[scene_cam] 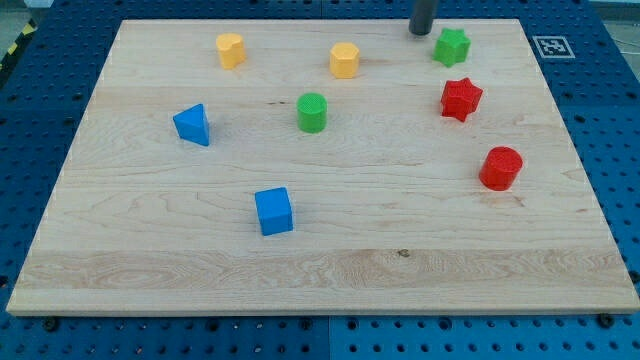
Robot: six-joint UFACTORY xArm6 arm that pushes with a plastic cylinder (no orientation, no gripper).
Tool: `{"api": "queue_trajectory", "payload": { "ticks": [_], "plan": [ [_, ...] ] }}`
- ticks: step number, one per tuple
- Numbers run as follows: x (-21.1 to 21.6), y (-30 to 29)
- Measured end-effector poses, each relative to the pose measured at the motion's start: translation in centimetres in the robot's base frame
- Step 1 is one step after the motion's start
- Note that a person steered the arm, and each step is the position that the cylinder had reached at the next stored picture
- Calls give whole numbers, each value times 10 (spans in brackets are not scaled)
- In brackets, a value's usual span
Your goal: Slide green star towards the top left side
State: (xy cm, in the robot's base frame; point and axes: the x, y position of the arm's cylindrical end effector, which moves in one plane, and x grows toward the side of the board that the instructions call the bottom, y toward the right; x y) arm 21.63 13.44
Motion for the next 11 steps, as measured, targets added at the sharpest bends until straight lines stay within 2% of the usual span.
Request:
{"api": "queue_trajectory", "payload": {
  "ticks": [1, 2, 4, 9, 11],
  "plan": [
    [0, -2],
    [23, -2],
    [36, 7],
    [37, 29],
    [52, 32]
  ]
}}
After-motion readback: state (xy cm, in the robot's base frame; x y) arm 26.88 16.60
